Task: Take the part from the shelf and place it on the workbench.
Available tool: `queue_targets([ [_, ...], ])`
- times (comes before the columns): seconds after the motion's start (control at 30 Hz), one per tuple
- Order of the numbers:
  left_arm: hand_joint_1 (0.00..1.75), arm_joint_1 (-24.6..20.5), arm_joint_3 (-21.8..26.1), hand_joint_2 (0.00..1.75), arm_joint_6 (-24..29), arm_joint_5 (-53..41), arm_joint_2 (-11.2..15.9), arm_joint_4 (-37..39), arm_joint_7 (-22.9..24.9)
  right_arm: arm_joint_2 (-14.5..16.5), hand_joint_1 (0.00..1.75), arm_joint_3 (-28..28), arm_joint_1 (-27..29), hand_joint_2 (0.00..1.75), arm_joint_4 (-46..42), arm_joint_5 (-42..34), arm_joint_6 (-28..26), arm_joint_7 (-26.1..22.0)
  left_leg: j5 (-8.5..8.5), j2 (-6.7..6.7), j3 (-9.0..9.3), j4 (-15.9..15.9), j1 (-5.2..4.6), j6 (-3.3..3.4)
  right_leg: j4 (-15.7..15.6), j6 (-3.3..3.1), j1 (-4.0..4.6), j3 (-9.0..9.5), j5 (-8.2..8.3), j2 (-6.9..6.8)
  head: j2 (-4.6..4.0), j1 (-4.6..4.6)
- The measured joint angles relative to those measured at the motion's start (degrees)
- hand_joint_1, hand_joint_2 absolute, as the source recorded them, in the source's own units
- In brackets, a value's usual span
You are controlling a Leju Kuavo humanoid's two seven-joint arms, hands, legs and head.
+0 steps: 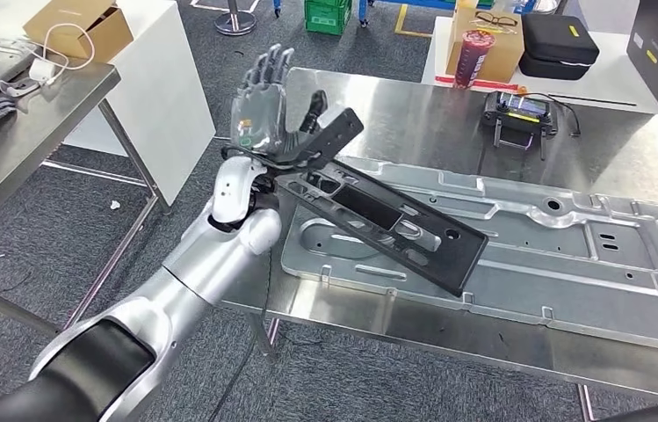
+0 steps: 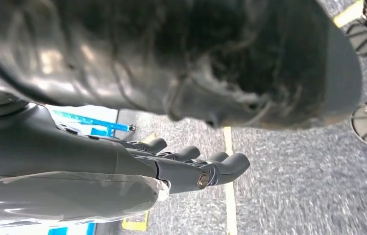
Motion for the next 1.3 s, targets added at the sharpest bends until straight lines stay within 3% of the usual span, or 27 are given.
queue_targets([
  [0.07, 0.0, -1.43, 0.97, 0.0, 0.71, -0.23, 2.31, -0.87, 0.41, -0.56, 0.0, 0.6, 0.17, 0.0, 0.0, 0.18, 1.49, -0.08, 0.66, 0.19, 0.46, -1.16, 0.2, 0.54, 0.94, 0.05, -0.01, -0.28, -1.02, 0.11, 0.0, 0.12],
  [0.1, 0.0, -2.06, 1.65, 0.0, 1.18, -0.21, 3.59, -1.26, 0.58, -0.94, 0.0, 0.98, 0.26, 0.0, 0.0, 0.29, 2.23, -0.28, 1.0, 0.31, 0.64, -1.78, 0.3, 0.83, 3.05, -0.06, 0.02, -1.2, -2.51, 0.19, 0.0, 0.21],
  [0.17, 0.0, -2.64, 3.45, 0.0, 2.31, 0.36, 6.45, -1.96, 0.78, -1.75, 0.0, 1.8, 0.54, 0.0, 0.0, 0.56, 3.33, -0.9, 1.28, 0.46, 0.58, -2.13, 0.28, 1.14, 10.52, -0.24, 0.19, -4.69, -6.48, 0.38, 0.0, 0.33],
  [0.2, 0.0, -2.46, 4.54, 0.0, 2.81, 0.86, 7.8, -2.36, 0.78, -2.14, 0.0, 2.22, 0.69, 0.0, 0.0, 0.82, 3.74, -1.31, 1.3, 0.47, 0.43, -2.01, 0.19, 1.16, 14.26, -0.21, 0.29, -6.49, -7.76, 0.49, 0.0, 0.34],
  [0.23, 0.0, -2.03, 5.7, 0.0, 3.19, 1.37, 9.17, -2.85, 0.67, -2.54, 0.0, 2.64, 0.83, 0.0, 0.0, 1.18, 4.07, -1.69, 1.3, 0.47, 0.27, -1.81, 0.13, 1.16, 16.48, -0.17, 0.35, -7.6, -7.92, 0.56, 0.0, 0.33],
  [0.27, 0.0, -1.42, 7.08, 0.0, 3.46, 1.78, 10.63, -3.52, 0.5, -2.95, 0.0, 3.12, 0.94, 0.0, 0.01, 1.67, 4.43, -2.07, 1.26, 0.46, 0.09, -1.52, 0.12, 1.1, 16.57, -0.17, 0.36, -7.77, -6.89, 0.61, 0.0, 0.34],
  [0.3, 0.0, -0.66, 8.52, 0.0, 3.65, 2.06, 12.04, -4.34, 0.32, -3.33, 0.0, 3.56, 1.02, 0.0, 0.01, 2.25, 4.76, -2.34, 1.19, 0.44, -0.11, -1.12, 0.16, 0.99, 14.46, -0.2, 0.32, -6.92, -4.93, 0.63, 0.0, 0.34],
  [0.33, 0.0, 0.22, 10.02, 0.0, 3.84, 2.2, 13.51, -5.3, 0.15, -3.68, 0.0, 4.0, 1.07, 0.0, 0.02, 2.87, 5.04, -2.49, 1.08, 0.44, -0.37, -0.64, 0.22, 0.79, 10.81, -0.26, 0.24, -5.38, -2.8, 0.69, 0.0, 0.34],
  [0.4, 0.0, 2.41, 13.1, 0.0, 4.26, 2.49, 16.36, -7.5, -0.1, -4.18, 0.0, 4.84, 1.13, 0.0, 0.06, 4.13, 5.39, -2.57, 0.99, 0.31, -1.06, 0.29, 0.18, 0.03, 5.13, -0.63, 0.43, -2.9, -0.47, 1.1, 0.0, 0.31],
  [0.47, 0.0, 5.24, 16.37, 0.0, 4.64, 2.99, 19.06, -9.93, -0.5, -4.47, 0.0, 5.6, 1.12, 0.0, 0.13, 5.23, 5.46, -2.55, 1.32, 0.14, -1.57, 0.7, 0.1, -0.97, 3.97, -1.4, 0.88, -2.78, -0.46, 1.47, 0.0, 0.26],
  [0.53, 0.0, 7.87, 19.34, 0.0, 4.92, 3.38, 21.32, -12.02, -0.93, -4.66, 0.0, 6.22, 1.07, 0.0, 0.17, 5.76, 5.45, -2.53, 1.61, 0.04, -1.91, 0.74, 0.3, -1.92, 3.79, -2.55, 0.96, -3.48, 0.05, 1.34, 0.0, 0.27],
  [0.6, 0.0, 9.44, 21.4, 0.0, 4.97, 3.47, 22.95, -13.41, -1.08, -4.74, 0.0, 6.63, 1.01, 0.0, 0.17, 5.84, 5.45, -2.54, -0.85, 0.03, -3.09, 2.88, 0.55, -2.51, 3.47, -3.76, 0.9, -4.28, 1.1, 1.0, 0.0, 0.08],
  [0.7, 0.0, 10.92, 23.2, 0.0, 4.63, 3.05, 24.26, -14.92, -0.57, -4.79, 0.0, 6.95, 0.89, 0.0, 0.17, 6.26, 5.32, -2.32, -8.27, 0.08, -6.32, 13.16, 0.66, -2.97, 3.36, -4.63, 1.16, -6.09, 2.59, 0.32, 0.0, -0.2],
  [0.73, 0.0, 11.75, 23.77, 0.0, 4.54, 2.93, 24.73, -15.34, -0.2, -4.79, 0.0, 7.03, 0.82, 0.0, 0.17, 6.65, 5.21, -2.11, -9.3, 0.08, -6.67, 15.88, 0.67, -3.1, 3.4, -4.7, 1.26, -6.73, 3.05, 0.18, 0.0, -0.19],
  [0.77, 0.0, 12.87, 24.53, 0.0, 4.55, 3.05, 25.37, -15.8, 0.11, -4.79, 0.0, 7.15, 0.76, 0.0, 0.17, 7.14, 5.09, -1.92, -9.1, 0.09, -6.09, 16.73, 0.68, -3.15, 3.47, -4.7, 1.31, -7.34, 3.47, 0.12, 0.0, -0.2],
  [0.8, 0.0, 14.26, 25.61, 0.0, 4.66, 3.47, 26.2, -16.43, 0.25, -4.79, 0.0, 7.31, 0.73, 0.0, 0.17, 7.71, 4.98, -1.78, -7.99, 0.11, -4.41, 15.46, 0.68, -3.13, 3.56, -4.64, 1.32, -7.92, 3.88, 0.14, 0.0, -0.21],
  [0.87, 0.0, 17.39, 28.54, 0.0, 5.02, 4.79, 28.02, -18.11, 0.02, -4.79, 0.0, 7.82, 0.77, 0.0, 0.17, 8.83, 4.7, -1.74, -5.82, 0.27, 1.33, 7.95, 0.63, -2.8, 3.82, -4.31, 1.36, -8.88, 4.58, 0.36, 0.0, -0.24],
  [0.93, 0.0, 20.55, 32.05, 0.0, 5.19, 6.14, 29.65, -19.77, -0.36, -4.74, 0.0, 8.28, 0.86, 0.0, 0.17, 9.81, 4.38, -1.77, -5.55, 0.48, 5.64, 1.29, 0.33, -2.27, 3.97, -3.62, 1.49, -9.34, 5.26, 0.6, 0.01, -0.2],
  [1.03, 0.0, 26.22, 37.86, 0.0, 4.55, 7.96, 31.31, -21.98, -0.56, -4.66, 0.0, 8.82, 0.97, 0.0, 0.18, 11.36, 3.97, -1.72, -5.22, 0.71, 6.1, -0.65, 0.03, -1.25, 3.65, -2.35, 1.45, -9.23, 6.11, 0.76, 0.01, -0.3],
  [1.07, 0.0, 28.39, 40.21, 0.0, 4.24, 8.52, 31.58, -22.74, -0.7, -4.63, 0.0, 9.07, 1.01, 0.0, 0.19, 11.9, 3.73, -1.5, -4.76, 0.9, 5.93, -0.86, 0.06, -0.74, 4.0, -2.06, 1.38, -9.39, 5.45, 0.78, 0.01, -0.3],
  [1.1, 0.0, 30.47, 42.62, 0.0, 3.98, 8.96, 31.73, -23.36, -0.93, -4.59, 0.0, 9.31, 1.05, 0.0, 0.19, 12.33, 3.53, -1.21, -4.22, 1.08, 5.59, -1.1, 0.12, -0.14, 5.24, -1.86, 1.35, -9.83, 3.74, 0.8, 0.0, -0.28],
  [1.2, 0.0, 35.2, 48.72, 0.0, 3.17, 8.97, 31.86, -24.51, -1.24, -4.42, 0.0, 9.75, 1.12, 0.0, 0.17, 13.26, 3.13, -0.66, -2.56, 1.23, 3.66, -1.1, -0.05, 0.88, 14.69, -1.59, 1.39, -12.47, -4.49, 0.78, 0.0, -0.25],
  [1.23, 0.0, 36.67, 50.16, 0.0, 2.87, 8.75, 31.82, -24.85, -0.94, -4.38, 0.0, 9.79, 1.11, 0.0, 0.17, 13.53, 3.01, -0.66, -1.99, 1.17, 2.87, -1.0, -0.21, 0.92, 17.74, -1.55, 1.48, -12.9, -5.84, 0.78, 0.0, -0.25],
  [1.27, 0.0, 38.23, 51.51, 0.0, 2.57, 8.56, 31.75, -25.17, -0.57, -4.33, 0.0, 9.82, 1.09, 0.0, 0.17, 13.84, 2.84, -0.66, -1.45, 1.12, 2.07, -0.88, -0.39, 0.92, 19.29, -1.63, 1.63, -12.53, -5.88, 0.79, 0.0, -0.25],
  [1.3, 0.0, 39.86, 52.92, 0.0, 2.31, 8.46, 31.61, -25.41, -0.27, -4.26, 0.0, 9.84, 1.09, 0.0, 0.17, 14.14, 2.59, -0.66, -0.95, 1.08, 1.3, -0.74, -0.59, 0.88, 18.78, -1.87, 1.84, -11.11, -4.78, 0.81, 0.0, -0.26],
])
